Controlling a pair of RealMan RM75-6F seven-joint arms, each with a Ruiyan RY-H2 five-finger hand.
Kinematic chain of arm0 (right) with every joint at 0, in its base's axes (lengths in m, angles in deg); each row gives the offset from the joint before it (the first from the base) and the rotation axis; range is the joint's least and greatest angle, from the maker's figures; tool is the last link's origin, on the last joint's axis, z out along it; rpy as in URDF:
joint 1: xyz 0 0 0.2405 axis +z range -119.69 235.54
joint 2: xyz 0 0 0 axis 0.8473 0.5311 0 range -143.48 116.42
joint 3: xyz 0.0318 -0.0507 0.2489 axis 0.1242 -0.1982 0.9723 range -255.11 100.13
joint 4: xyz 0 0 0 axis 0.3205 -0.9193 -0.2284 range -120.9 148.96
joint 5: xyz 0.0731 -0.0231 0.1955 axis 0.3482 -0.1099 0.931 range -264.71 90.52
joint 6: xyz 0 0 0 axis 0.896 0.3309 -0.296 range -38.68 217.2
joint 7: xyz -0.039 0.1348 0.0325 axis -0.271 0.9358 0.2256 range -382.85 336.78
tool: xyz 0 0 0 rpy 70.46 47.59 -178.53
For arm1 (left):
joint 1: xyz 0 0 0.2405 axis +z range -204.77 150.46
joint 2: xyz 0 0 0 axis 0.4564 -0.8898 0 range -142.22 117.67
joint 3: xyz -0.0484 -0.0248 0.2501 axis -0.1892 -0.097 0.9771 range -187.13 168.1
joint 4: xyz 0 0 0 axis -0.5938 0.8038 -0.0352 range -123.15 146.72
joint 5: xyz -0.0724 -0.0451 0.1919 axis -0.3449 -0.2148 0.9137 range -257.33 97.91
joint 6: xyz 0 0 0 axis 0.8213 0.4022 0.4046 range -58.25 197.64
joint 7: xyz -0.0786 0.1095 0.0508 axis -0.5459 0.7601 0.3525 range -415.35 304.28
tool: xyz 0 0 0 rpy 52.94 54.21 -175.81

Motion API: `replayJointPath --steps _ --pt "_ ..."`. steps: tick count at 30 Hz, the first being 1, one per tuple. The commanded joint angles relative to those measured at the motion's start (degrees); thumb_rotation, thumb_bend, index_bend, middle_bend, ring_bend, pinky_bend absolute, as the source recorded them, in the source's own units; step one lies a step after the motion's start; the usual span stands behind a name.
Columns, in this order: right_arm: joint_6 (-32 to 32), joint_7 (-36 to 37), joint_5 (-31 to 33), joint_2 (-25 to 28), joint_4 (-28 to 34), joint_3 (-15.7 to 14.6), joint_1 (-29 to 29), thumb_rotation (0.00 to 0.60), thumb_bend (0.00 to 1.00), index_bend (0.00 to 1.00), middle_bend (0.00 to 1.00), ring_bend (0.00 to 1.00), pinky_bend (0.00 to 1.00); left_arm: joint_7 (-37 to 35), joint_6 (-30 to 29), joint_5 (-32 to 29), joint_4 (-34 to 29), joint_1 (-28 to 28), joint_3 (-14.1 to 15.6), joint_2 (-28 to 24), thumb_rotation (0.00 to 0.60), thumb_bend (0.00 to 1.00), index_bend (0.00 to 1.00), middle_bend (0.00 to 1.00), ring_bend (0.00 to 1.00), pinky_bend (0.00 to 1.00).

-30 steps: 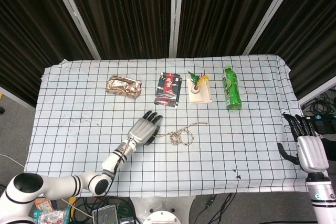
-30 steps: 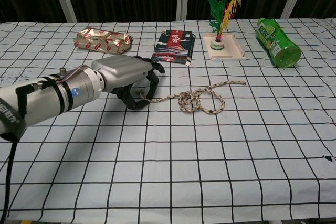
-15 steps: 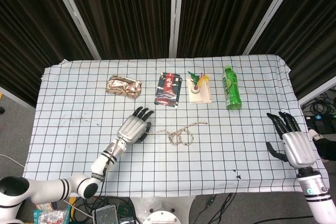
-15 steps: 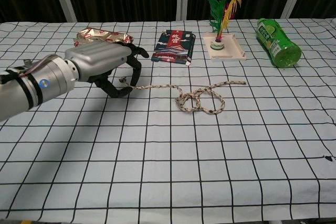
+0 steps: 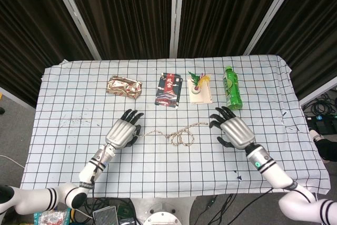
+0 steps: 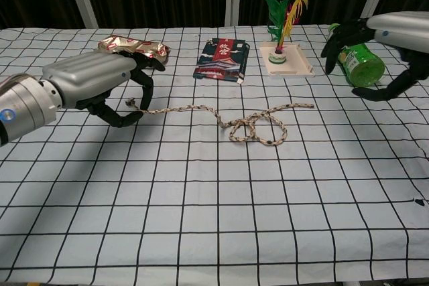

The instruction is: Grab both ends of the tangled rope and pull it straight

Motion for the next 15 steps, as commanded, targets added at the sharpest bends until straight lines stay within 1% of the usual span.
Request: replayJointPath --steps 1,4,8,15 --pt "3.40 -5.57 4.93 -5.50 -3.88 1.64 3.16 0.600 0.31 0.38 0.20 0.00 0.00 0.00 -0.01 0.15 -0.24 0.23 -0.06 -0.16 0.600 0.43 0.57 0.08 0.00 0.00" --pt "4.16 -8.72 7.33 -9.01 -6.77 1.97 4.76 0.600 0.31 0.39 0.20 0.00 0.00 -0.07 0.01 0.35 -0.29 0.43 -0.16 -0.17 0.600 0.43 0.57 0.08 0.00 0.00" --pt "3.92 -12.42 9.05 -13.02 -11.18 2.14 6.45 0.600 0.31 0.42 0.21 0.00 0.00 -0.20 -0.15 0.68 -0.17 0.73 -0.32 -0.04 0.600 0.43 0.57 0.08 0.00 0.00" --pt "4.29 -14.35 11.25 -18.99 -17.93 2.25 8.91 0.600 0.26 0.44 0.22 0.00 0.00 0.33 -0.71 1.15 0.44 1.25 -0.60 0.40 0.600 0.43 0.57 0.08 0.00 0.00"
